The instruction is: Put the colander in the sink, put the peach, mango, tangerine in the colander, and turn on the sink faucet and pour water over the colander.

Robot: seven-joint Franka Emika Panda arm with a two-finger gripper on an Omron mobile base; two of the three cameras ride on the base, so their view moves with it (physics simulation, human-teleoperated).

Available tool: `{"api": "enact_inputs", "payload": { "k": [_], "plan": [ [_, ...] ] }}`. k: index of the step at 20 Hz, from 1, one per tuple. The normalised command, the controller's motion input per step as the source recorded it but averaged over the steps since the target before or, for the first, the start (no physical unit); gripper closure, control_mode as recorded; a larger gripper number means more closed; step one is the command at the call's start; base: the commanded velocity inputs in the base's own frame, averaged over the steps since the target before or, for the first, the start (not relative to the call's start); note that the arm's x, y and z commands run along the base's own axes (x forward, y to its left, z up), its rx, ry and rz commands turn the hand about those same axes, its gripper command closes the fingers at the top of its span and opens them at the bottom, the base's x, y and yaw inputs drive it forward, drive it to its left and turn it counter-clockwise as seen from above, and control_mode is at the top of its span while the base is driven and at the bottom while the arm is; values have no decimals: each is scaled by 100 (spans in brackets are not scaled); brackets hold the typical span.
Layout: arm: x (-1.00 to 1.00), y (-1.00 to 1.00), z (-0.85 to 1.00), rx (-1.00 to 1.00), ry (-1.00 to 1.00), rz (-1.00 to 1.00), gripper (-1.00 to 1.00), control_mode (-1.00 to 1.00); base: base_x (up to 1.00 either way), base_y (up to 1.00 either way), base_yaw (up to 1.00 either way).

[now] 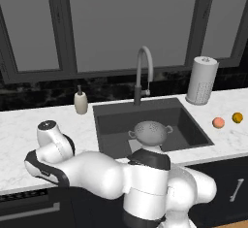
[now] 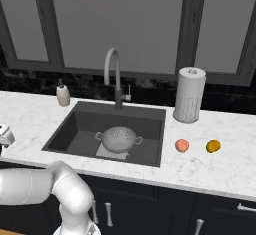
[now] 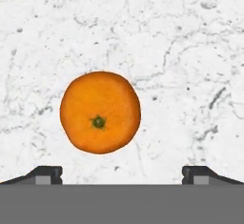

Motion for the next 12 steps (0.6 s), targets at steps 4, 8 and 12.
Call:
{"api": "enact_inputs", "payload": {
  "k": [4, 8, 12],
  "plan": [
    [24, 13, -25, -1, 0, 0, -100, -100, 0, 0, 0],
    [30, 18, -21, -1, 0, 0, -100, -100, 0, 0, 0],
    [24, 9, -17, -1, 0, 0, -100, -100, 0, 0, 0]
  ]
}}
